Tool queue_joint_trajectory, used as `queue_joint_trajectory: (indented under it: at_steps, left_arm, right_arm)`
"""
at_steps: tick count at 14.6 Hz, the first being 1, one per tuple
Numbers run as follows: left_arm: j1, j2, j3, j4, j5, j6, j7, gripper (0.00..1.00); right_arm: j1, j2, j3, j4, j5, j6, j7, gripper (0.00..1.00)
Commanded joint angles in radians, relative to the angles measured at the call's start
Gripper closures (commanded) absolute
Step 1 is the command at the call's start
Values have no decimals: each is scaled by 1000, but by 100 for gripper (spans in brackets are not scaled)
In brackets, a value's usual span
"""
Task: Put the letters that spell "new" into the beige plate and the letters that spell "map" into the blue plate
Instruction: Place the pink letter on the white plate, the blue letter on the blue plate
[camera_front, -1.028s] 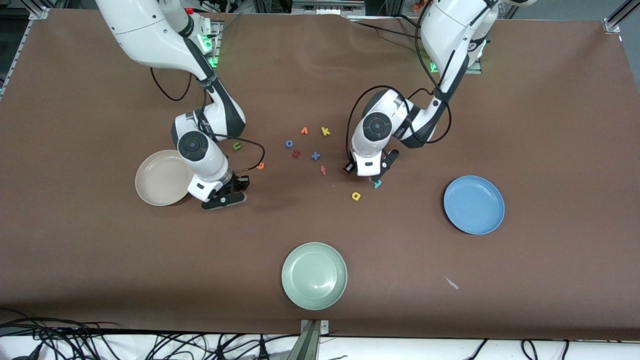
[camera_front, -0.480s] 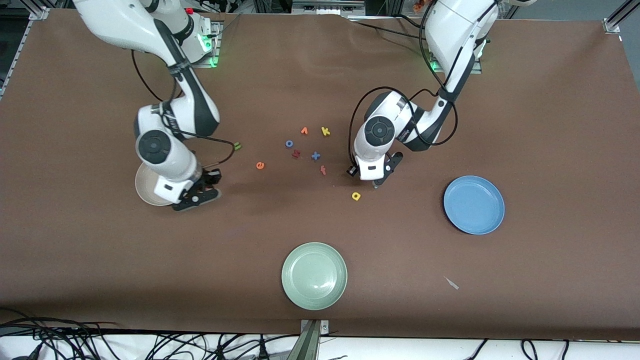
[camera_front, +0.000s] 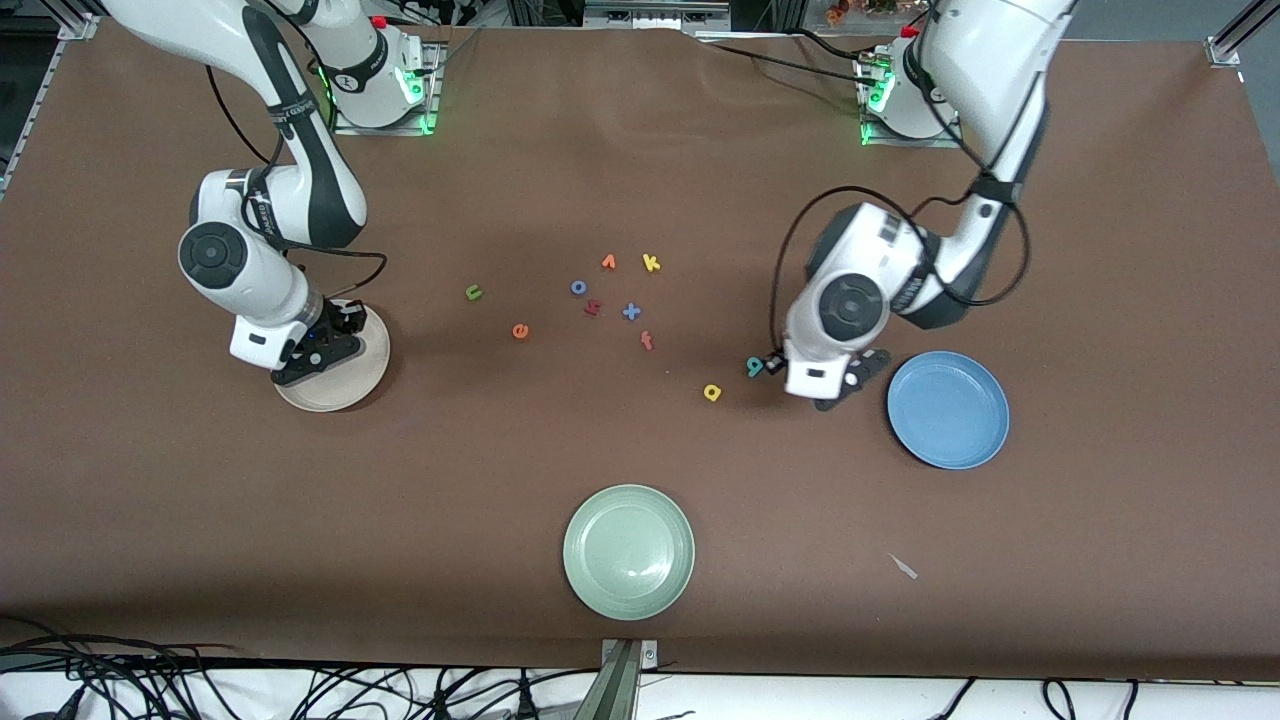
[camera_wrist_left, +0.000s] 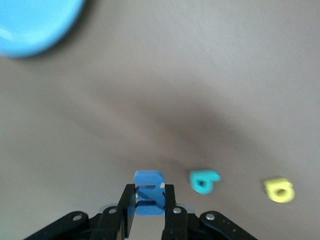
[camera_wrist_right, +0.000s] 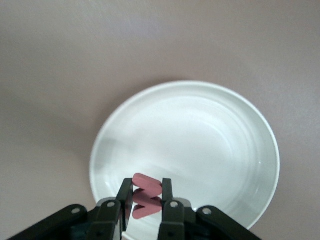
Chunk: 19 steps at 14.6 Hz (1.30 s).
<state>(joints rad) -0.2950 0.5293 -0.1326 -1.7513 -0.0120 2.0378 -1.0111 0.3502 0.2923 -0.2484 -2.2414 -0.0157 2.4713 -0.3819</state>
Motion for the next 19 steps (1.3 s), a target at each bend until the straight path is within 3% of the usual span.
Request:
queue_joint_trajectory:
  at_steps: [1, 2, 6, 10, 11, 13, 14, 19]
  left_arm:
    - [75, -41, -10, -45, 15, -36, 205, 91]
    - [104, -42, -9, -48, 15, -50, 279, 91]
    - [284, -2, -8, -42, 65, -48, 621, 87]
    - [381, 53, -9, -36, 107, 44, 807, 82]
    - [381, 54, -9, -34, 107, 45, 816, 72]
    - [367, 49, -10, -19, 107, 33, 822, 13]
    - [360, 46, -15, 1, 107, 7, 841, 0]
    - [251, 34, -59, 159, 96, -178, 842, 0]
  right_arm:
    - [4, -32, -6, -61, 17, 48, -40, 57]
    - [4, -33, -6, -60, 23, 41, -29, 1]
    - [9, -81, 11, 5, 138, -160, -9, 0]
    - [12, -113, 92, 3, 142, -192, 106, 0]
    - [12, -120, 115, -3, 142, -192, 141, 0]
    - [12, -131, 156, -21, 142, -177, 184, 0]
    - [13, -142, 181, -33, 138, -164, 222, 0]
    - [13, -154, 285, -150, 137, 19, 327, 0]
